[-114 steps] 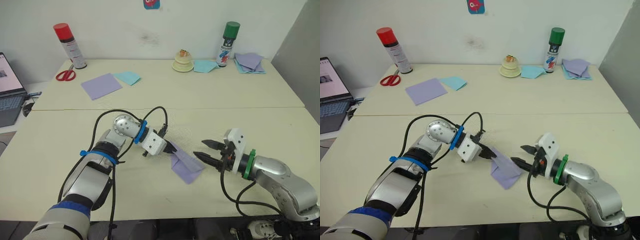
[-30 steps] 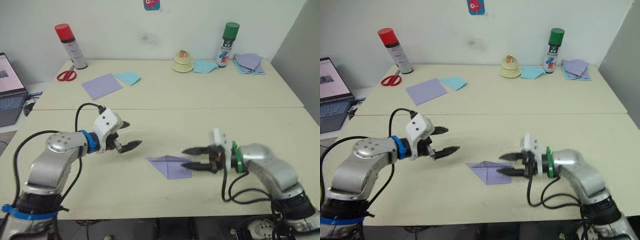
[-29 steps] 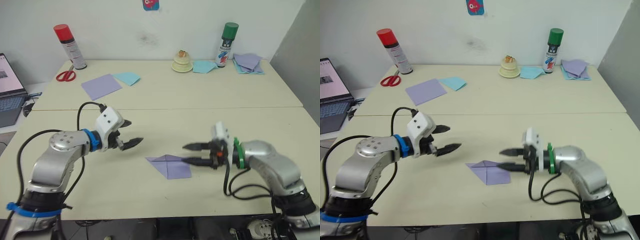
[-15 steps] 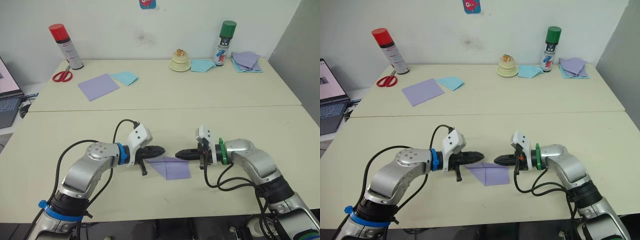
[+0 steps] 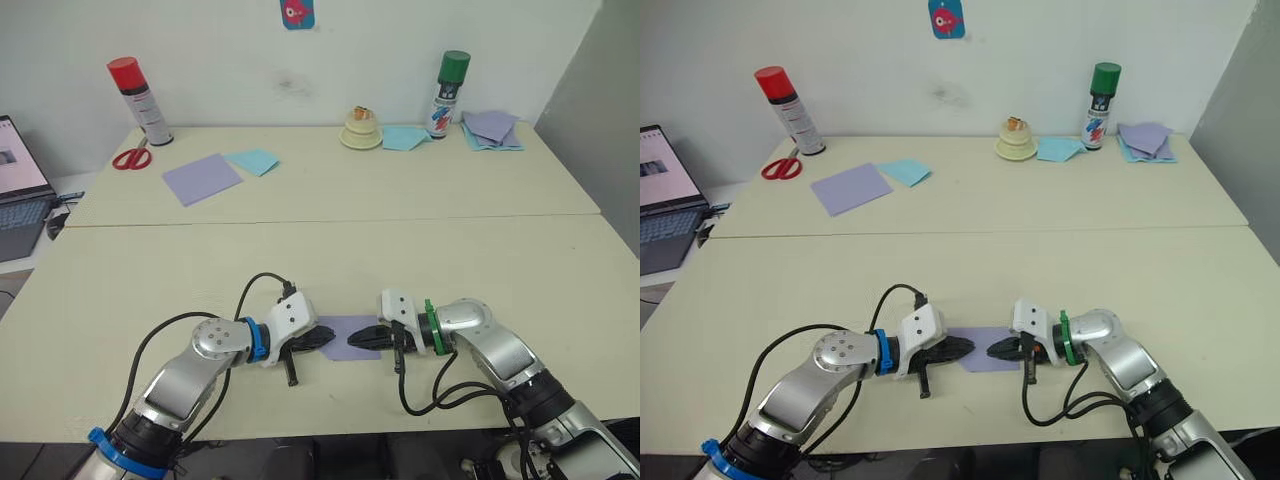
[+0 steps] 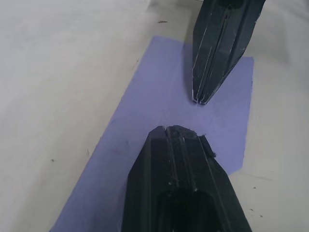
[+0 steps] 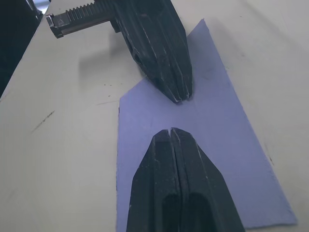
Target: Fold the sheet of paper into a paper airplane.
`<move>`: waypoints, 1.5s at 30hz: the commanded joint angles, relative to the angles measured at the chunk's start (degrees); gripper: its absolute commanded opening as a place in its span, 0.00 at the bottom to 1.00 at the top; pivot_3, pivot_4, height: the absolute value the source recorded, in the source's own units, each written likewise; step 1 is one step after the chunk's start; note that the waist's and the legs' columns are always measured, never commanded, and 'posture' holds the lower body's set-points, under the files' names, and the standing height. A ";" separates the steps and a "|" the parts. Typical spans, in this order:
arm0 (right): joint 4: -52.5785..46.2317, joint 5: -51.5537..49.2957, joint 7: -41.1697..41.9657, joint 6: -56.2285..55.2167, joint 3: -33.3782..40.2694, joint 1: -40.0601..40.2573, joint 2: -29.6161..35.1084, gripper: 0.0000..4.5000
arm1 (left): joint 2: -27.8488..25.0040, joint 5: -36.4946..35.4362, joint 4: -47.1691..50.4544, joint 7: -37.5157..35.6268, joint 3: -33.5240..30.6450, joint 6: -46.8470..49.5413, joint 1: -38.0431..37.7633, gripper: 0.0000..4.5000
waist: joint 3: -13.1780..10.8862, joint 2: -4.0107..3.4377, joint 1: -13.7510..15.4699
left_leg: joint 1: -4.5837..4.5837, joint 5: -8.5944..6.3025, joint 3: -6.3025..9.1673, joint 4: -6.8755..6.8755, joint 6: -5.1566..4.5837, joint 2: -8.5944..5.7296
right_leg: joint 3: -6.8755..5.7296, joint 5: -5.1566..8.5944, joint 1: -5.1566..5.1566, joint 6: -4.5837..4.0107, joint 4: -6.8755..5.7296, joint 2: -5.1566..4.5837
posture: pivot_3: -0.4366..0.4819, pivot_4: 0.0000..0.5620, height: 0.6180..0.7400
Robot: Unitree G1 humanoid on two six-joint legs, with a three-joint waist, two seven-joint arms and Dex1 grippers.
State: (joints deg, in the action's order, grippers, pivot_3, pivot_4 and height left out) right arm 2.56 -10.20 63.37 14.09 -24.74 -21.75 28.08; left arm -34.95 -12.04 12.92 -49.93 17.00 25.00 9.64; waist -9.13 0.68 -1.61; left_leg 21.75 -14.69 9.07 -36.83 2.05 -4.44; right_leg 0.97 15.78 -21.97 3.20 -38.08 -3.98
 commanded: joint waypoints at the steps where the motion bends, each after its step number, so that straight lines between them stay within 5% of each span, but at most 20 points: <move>1: 0.27 0.24 0.26 -0.02 1.33 0.75 0.55 0.00 | -0.70 -0.36 -3.31 1.46 -3.96 2.55 0.61 0.00 | 0.00 0.00 0.00 | 0.00 0.00 0.00 0.00 0.00 0.01 | 0.00 0.00 0.00 0.00 0.00 0.01 | 0.48 0.27 1.00; 17: -2.96 -1.68 1.12 0.38 4.22 1.79 1.09 0.00 | -0.23 -0.54 -5.24 -0.89 -4.26 2.96 3.01 0.00 | -0.01 0.00 0.06 | 0.05 0.00 0.02 0.00 0.01 -0.03 | 0.00 0.00 -0.02 0.00 0.01 0.05 | 0.48 0.27 1.00; 20: -7.06 -6.00 4.51 1.46 7.30 1.34 3.10 0.13 | -0.90 1.82 -7.20 -2.17 -2.44 0.06 3.02 0.00 | -0.02 -0.01 0.10 | 0.08 0.00 0.02 0.00 0.01 -0.04 | 0.01 0.00 -0.03 0.00 0.04 0.05 | 0.48 0.27 1.00; 27: -10.91 -5.17 7.62 -14.28 11.63 5.25 7.40 0.67 | -0.73 2.59 -9.84 -4.10 -1.90 -1.78 4.50 0.00 | -0.01 -0.01 0.28 | 0.07 -0.01 0.06 0.01 0.00 -0.05 | -0.04 0.01 0.04 0.01 0.09 -0.01 | 0.48 0.27 1.00; 35: -0.20 7.04 3.28 -40.26 8.42 7.45 5.46 0.67 | -0.55 3.48 -11.14 -5.13 -1.56 -3.03 4.94 0.00 | -0.02 -0.02 0.14 | 0.00 0.00 -0.01 0.01 0.01 -0.03 | -0.01 0.01 0.07 0.02 0.06 0.07 | 0.48 0.27 1.00; 45: 5.06 8.63 -2.04 -42.86 7.59 6.02 1.56 0.67 | -0.31 3.96 -11.50 -5.36 -1.51 -3.53 5.02 0.00 | -0.01 -0.03 0.28 | -0.02 0.00 0.04 0.01 0.01 -0.04 | 0.02 0.00 0.12 0.00 0.06 0.20 | 0.48 0.27 1.00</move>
State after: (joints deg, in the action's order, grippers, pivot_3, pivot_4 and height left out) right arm 9.33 -0.17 62.28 -29.26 -17.23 -15.07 30.41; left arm -35.10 -9.84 2.77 -54.74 13.29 20.76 15.49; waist -9.14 0.65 -1.33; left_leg 21.74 -14.68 9.11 -36.81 2.06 -4.48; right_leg 1.00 15.78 -21.85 3.20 -38.02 -3.77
